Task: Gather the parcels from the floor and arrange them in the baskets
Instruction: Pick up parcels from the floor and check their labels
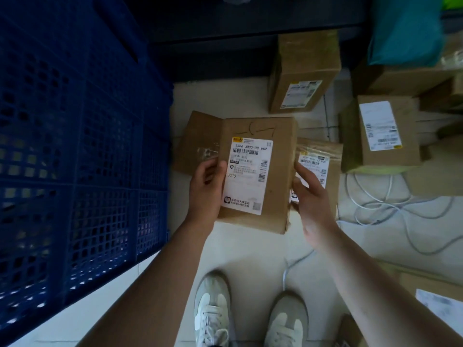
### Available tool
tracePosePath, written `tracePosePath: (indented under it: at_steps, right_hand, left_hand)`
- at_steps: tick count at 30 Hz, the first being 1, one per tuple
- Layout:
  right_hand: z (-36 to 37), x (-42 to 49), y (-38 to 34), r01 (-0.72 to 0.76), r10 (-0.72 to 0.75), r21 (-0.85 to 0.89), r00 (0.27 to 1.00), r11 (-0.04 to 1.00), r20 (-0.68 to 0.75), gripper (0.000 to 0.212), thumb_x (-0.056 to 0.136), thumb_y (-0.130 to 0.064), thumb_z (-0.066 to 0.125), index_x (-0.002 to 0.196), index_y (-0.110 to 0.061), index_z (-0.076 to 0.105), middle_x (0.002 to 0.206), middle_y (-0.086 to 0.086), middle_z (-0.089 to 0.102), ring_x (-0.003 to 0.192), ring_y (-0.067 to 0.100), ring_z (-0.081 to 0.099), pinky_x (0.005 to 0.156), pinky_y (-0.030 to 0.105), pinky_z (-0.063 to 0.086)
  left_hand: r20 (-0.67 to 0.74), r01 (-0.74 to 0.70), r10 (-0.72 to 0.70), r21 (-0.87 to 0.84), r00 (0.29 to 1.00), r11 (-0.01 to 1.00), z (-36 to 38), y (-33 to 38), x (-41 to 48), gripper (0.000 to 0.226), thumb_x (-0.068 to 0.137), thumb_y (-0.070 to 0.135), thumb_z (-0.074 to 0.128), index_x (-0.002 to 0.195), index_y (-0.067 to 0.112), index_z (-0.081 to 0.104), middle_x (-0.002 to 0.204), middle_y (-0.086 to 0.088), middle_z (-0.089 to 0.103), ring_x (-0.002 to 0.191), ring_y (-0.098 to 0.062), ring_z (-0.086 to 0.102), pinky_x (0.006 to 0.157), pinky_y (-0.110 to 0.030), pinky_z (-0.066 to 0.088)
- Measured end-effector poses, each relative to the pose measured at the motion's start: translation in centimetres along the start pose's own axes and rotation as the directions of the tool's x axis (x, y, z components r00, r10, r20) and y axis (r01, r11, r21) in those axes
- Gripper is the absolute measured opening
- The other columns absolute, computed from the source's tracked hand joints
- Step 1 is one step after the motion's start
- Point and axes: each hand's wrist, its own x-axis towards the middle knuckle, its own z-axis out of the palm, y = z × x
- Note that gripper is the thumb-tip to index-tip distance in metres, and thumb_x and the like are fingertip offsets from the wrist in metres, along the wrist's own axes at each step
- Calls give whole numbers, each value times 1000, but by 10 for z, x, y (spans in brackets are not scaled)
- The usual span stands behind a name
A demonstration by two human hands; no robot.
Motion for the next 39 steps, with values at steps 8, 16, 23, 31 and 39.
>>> tracePosePath:
  at_steps: [8, 16, 23, 31, 39]
  right_hand:
    - [-4, -2, 1, -59, 49, 59, 986, 997, 160, 51, 96, -52, 52, 137, -22, 54, 119, -4, 70, 109, 12, 68, 91, 37, 56]
    - [-57, 43, -10, 198, -203, -48, 967, 979, -155, 57, 104, -5, 43, 155, -16, 21, 124, -24, 48, 98, -20, 56, 73, -2, 42]
    - [-91, 82, -29, 82, -118, -155, 963, 985, -243, 32, 103, -37, 44, 132, -28, 54, 109, -16, 65, 95, -4, 62, 77, 16, 48]
    - [-105, 93, -15, -288, 282, 94, 957, 953, 67, 69, 95, -70, 12, 113, -31, 67, 105, -2, 76, 97, 19, 73, 82, 37, 56]
    - [-80, 85, -26, -267, 261, 51, 959, 962, 109, 79, 82, -85, 31, 126, -29, 66, 120, 4, 71, 112, 28, 67, 101, 50, 49]
  left_hand:
    - [-6, -19, 19, -48, 1000, 999, 22, -4, 6, 9, 97, 33, 56, 96, 41, 61, 112, 2, 66, 104, -17, 64, 90, -40, 54]
    - [265, -46, 33, 42, 964, 998, 110, 24, 18, 32, 101, 27, 48, 129, 41, 57, 159, 9, 16, 117, 7, 36, 85, -4, 36]
    - [186, 136, -123, -57, 975, 989, 148, 10, 52, 29, 96, 16, 43, 109, 32, 63, 108, 4, 64, 89, -10, 64, 65, -20, 50]
    - [335, 539, -505, -8, 795, 842, 167, -21, 62, 82, 61, 67, 45, 114, 7, 63, 115, -22, 68, 104, -36, 66, 92, -45, 51]
    - [358, 519, -477, -26, 803, 855, 138, -5, 66, 77, 71, 66, 40, 118, 13, 69, 116, -17, 70, 110, -40, 64, 97, -50, 50]
